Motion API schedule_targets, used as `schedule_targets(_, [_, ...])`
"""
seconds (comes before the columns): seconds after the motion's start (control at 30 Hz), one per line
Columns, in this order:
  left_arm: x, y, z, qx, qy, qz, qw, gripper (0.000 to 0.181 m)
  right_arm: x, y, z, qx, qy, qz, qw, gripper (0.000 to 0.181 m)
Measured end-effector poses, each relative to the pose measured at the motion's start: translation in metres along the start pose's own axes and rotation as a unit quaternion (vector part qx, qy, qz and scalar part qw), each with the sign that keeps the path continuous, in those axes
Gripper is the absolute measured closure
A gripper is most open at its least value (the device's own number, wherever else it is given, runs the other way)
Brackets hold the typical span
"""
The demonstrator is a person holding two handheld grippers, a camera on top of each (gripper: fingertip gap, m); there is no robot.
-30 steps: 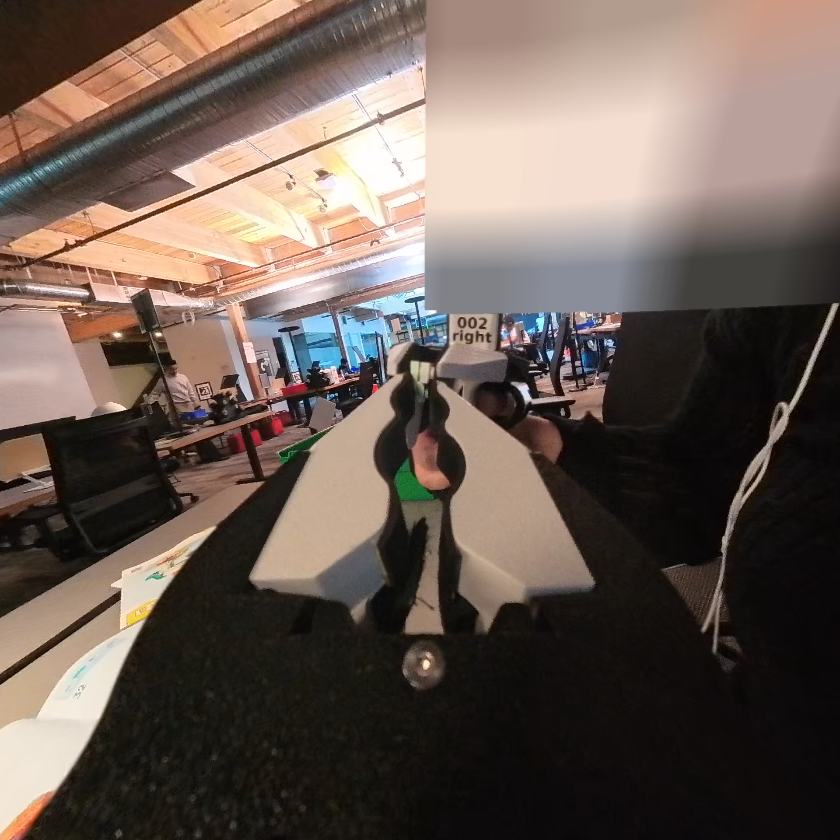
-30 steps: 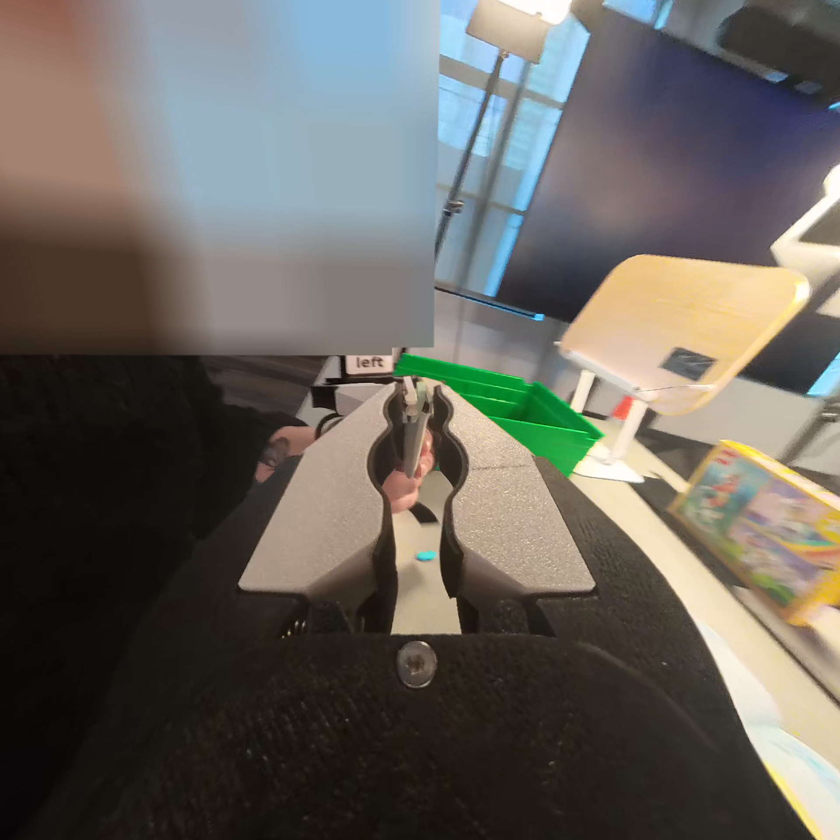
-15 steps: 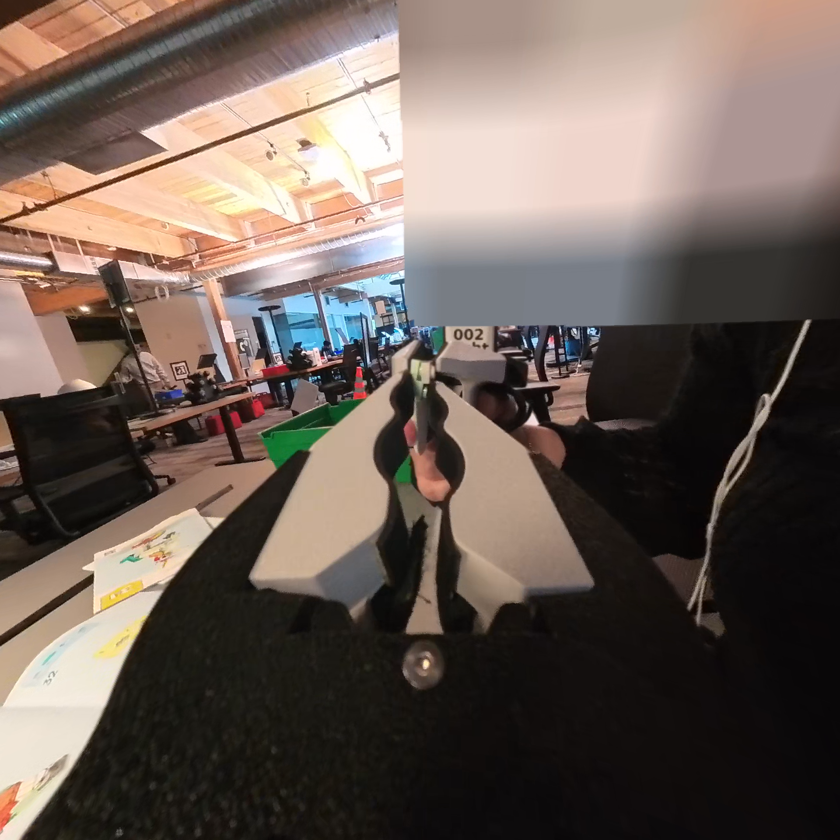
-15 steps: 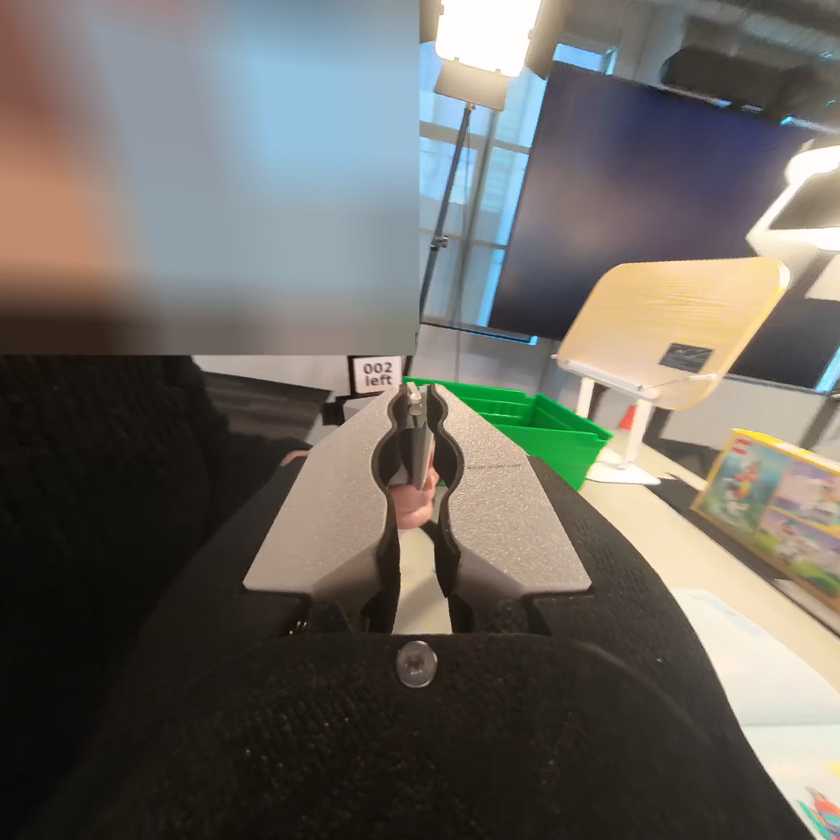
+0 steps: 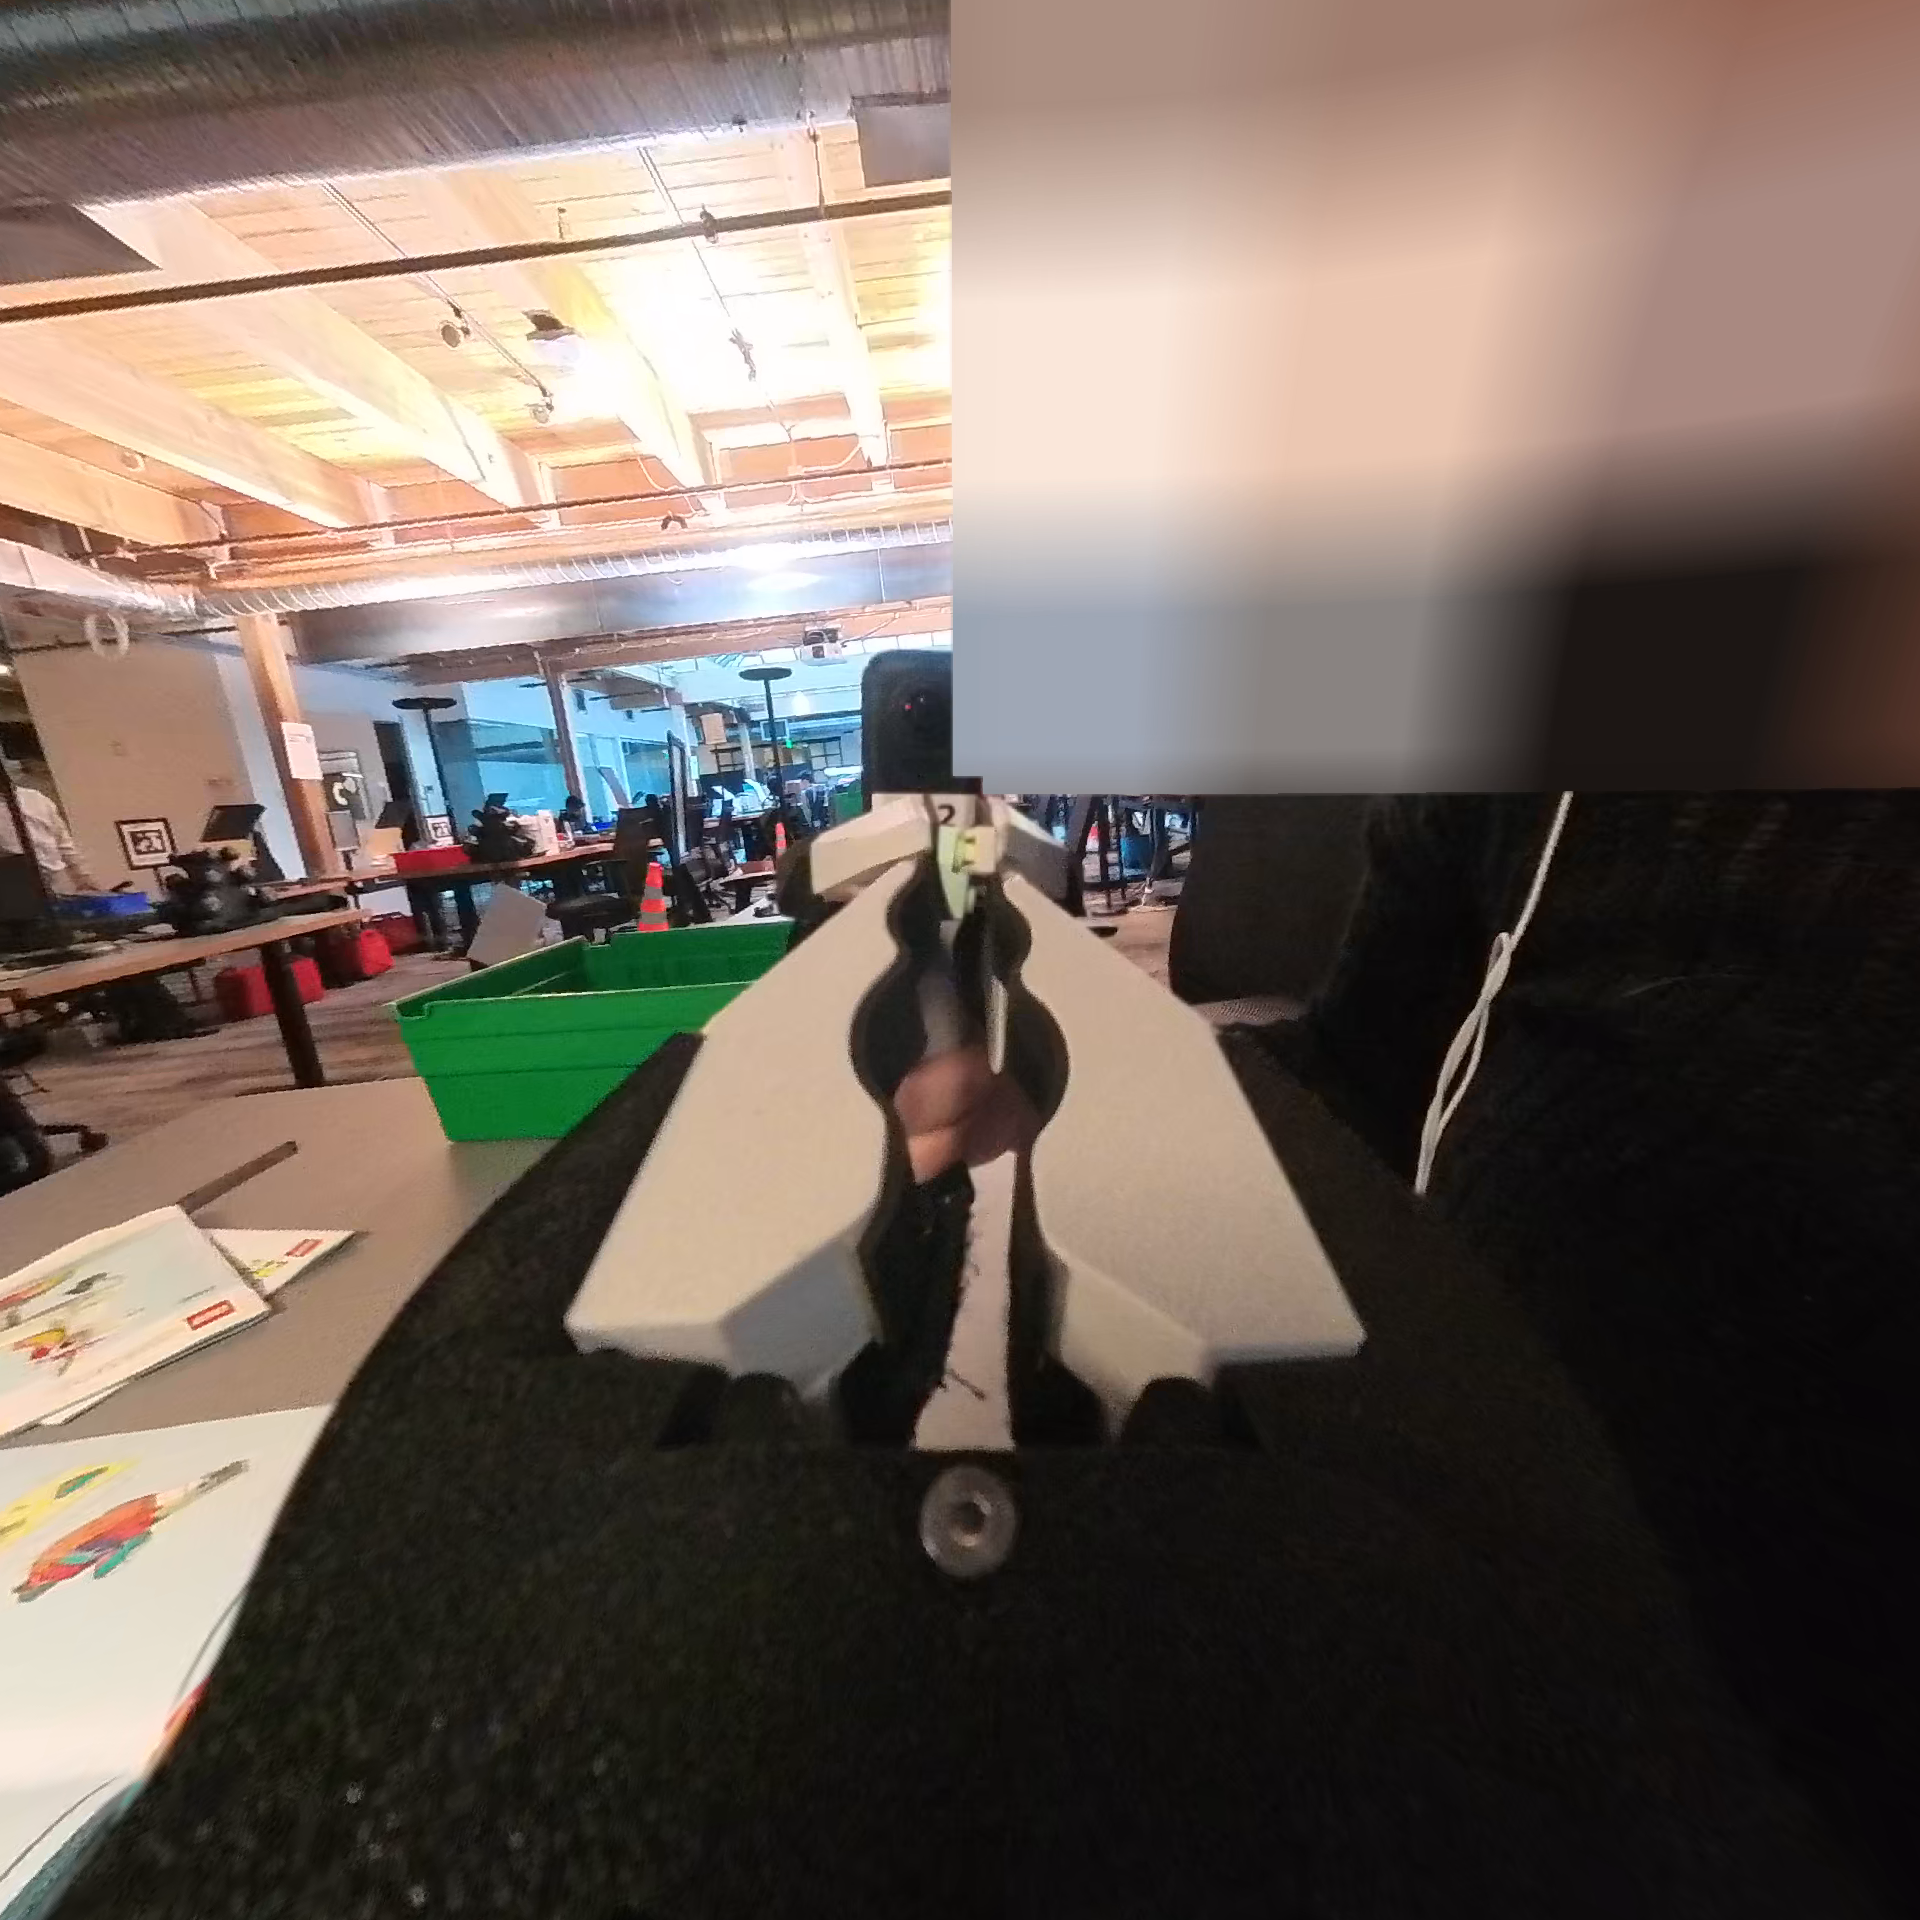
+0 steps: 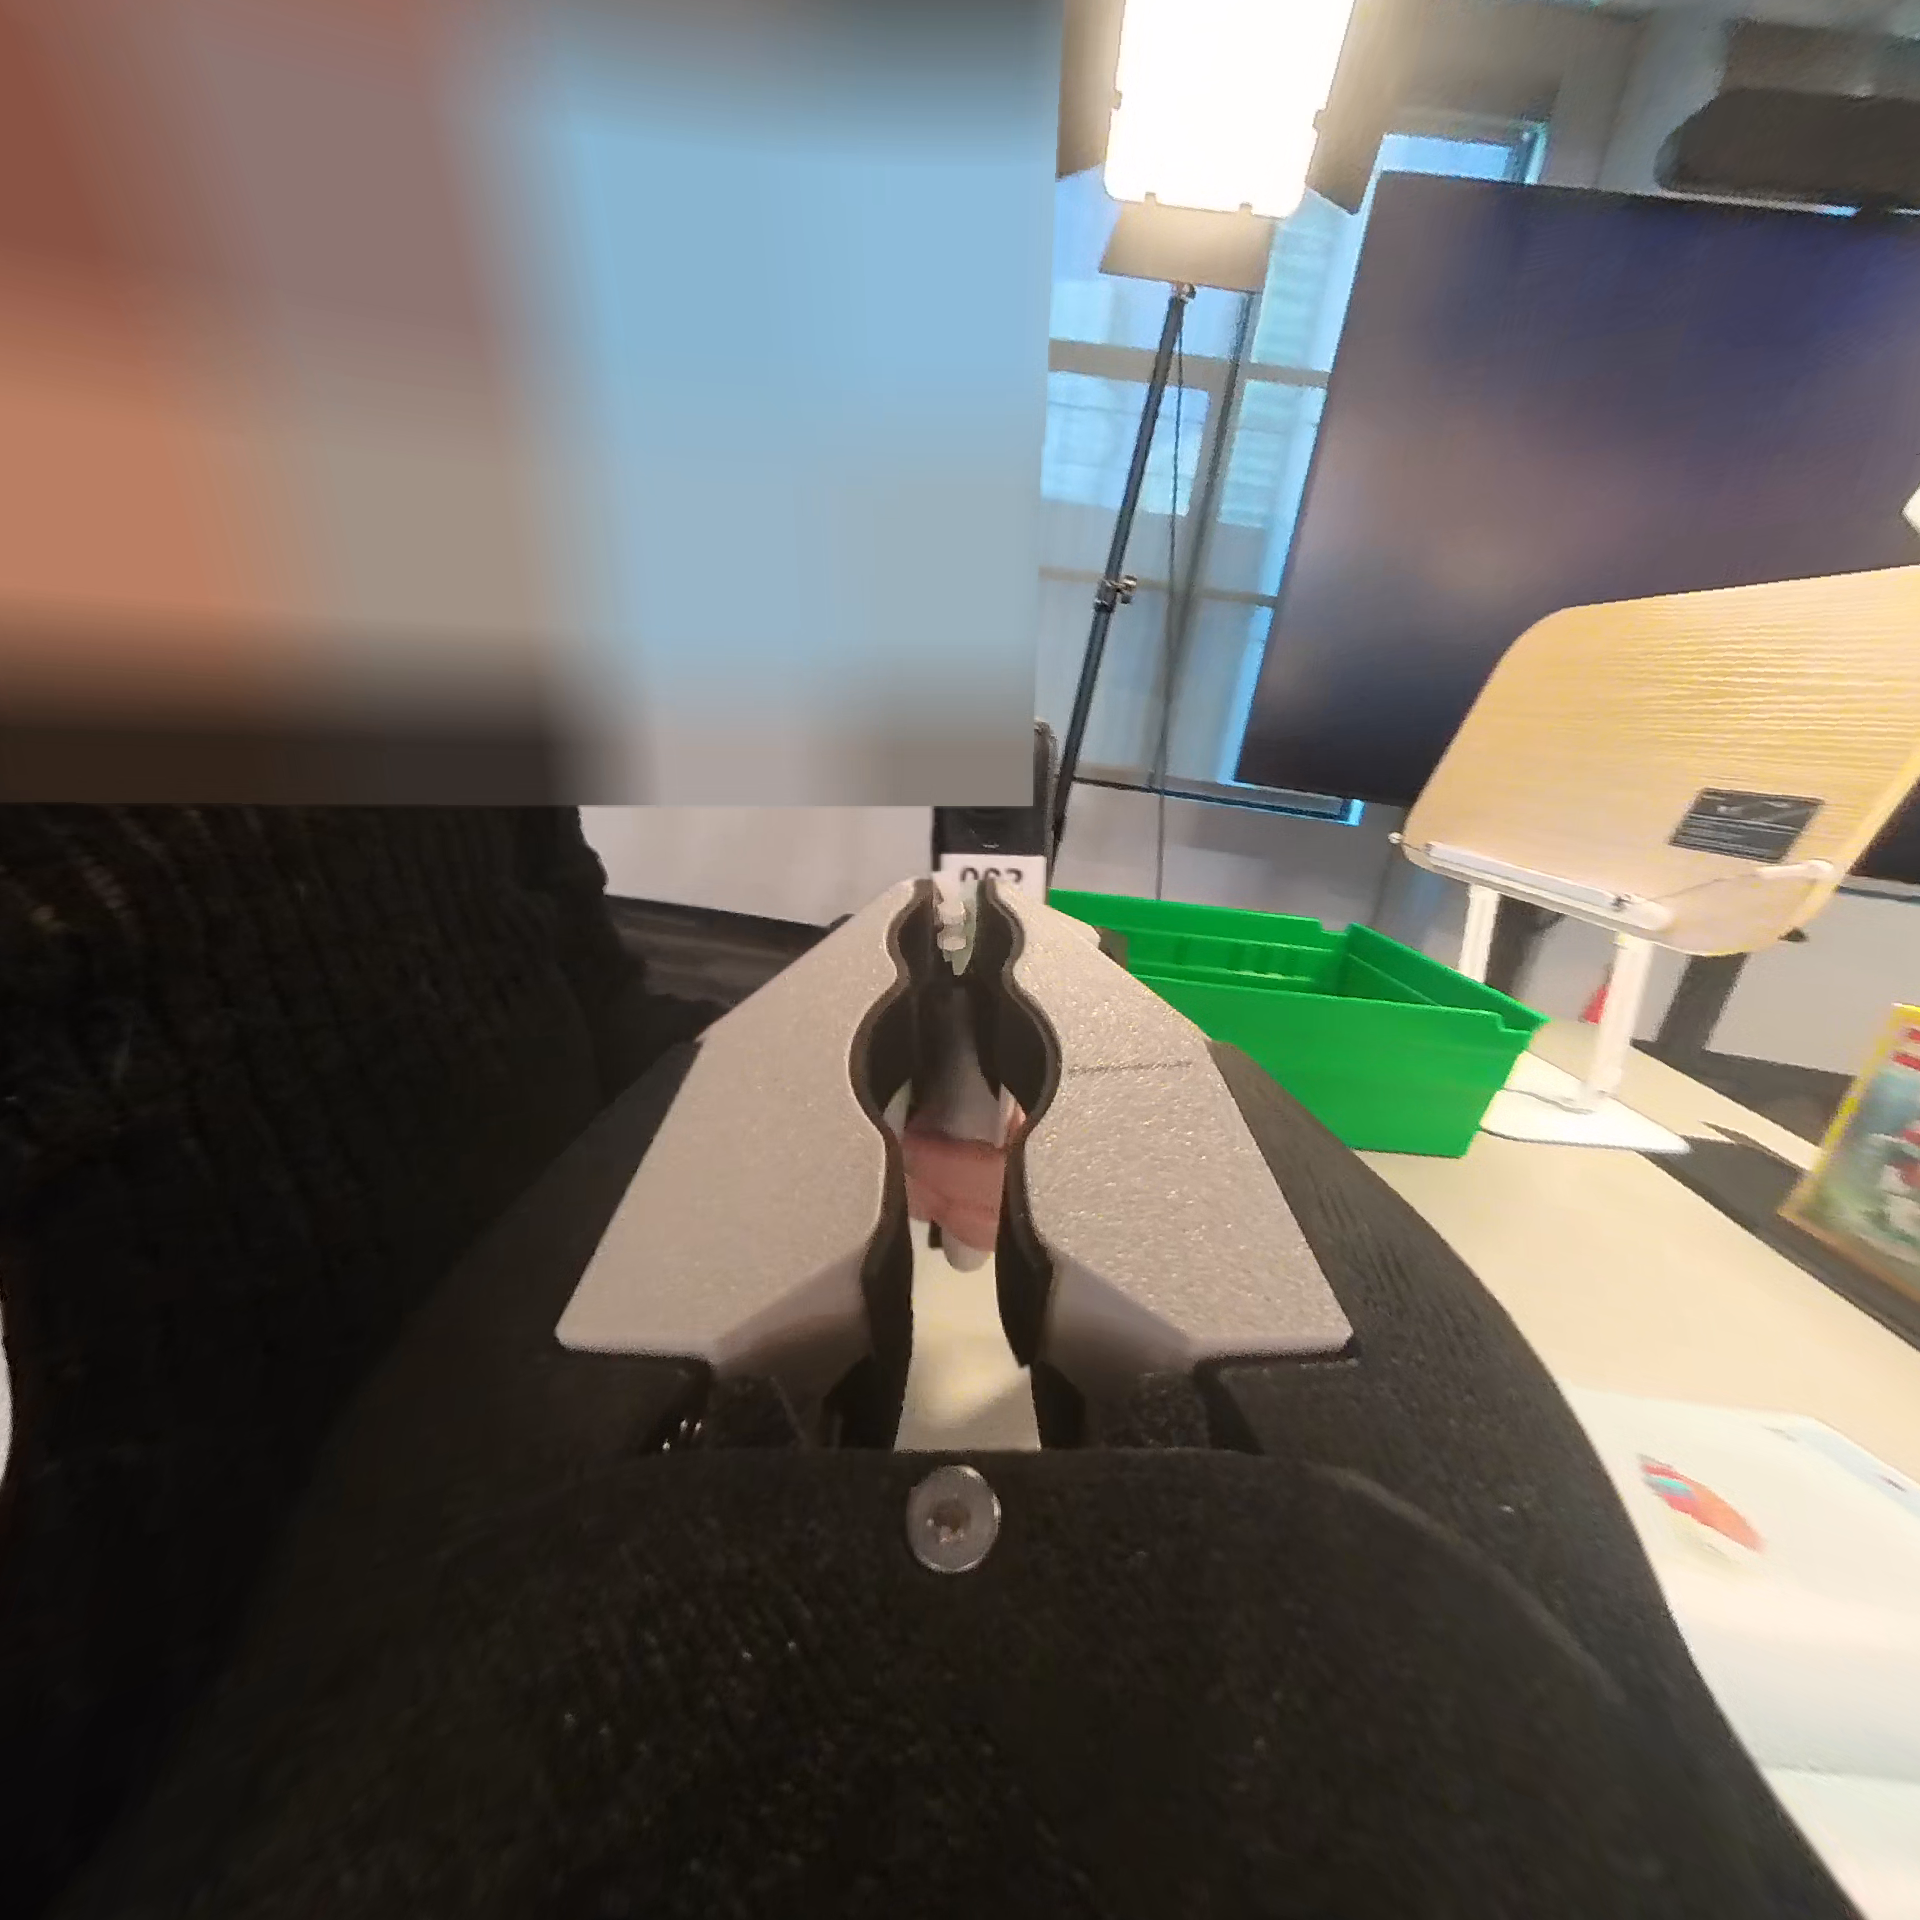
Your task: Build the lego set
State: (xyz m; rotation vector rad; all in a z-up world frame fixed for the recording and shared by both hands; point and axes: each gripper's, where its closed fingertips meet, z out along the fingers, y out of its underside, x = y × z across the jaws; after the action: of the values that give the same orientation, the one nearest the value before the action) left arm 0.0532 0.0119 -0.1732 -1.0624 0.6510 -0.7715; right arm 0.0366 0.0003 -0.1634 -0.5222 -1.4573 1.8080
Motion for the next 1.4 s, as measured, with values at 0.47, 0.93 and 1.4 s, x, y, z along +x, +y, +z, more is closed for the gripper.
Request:
schedule_targets(0.47, [-0.004,-0.003,-0.001,0.019,-0.015,0.005,1.0,0.165,0.012,0.006,-0.011,0.019,0.031,0.01,0.999,0.175])
schedule_targets(0.93, [-0.012,0.004,-0.002,-0.006,-0.04,0.006,0.999,0.164,0.011,0.009,-0.012,0.029,0.021,0.019,0.999,0.175])
schedule_targets(1.4, [-0.007,0.002,-0.002,0.007,0.007,-0.058,0.998,0.167,0.006,0.006,-0.011,0.048,0.004,0.042,0.998,0.176])
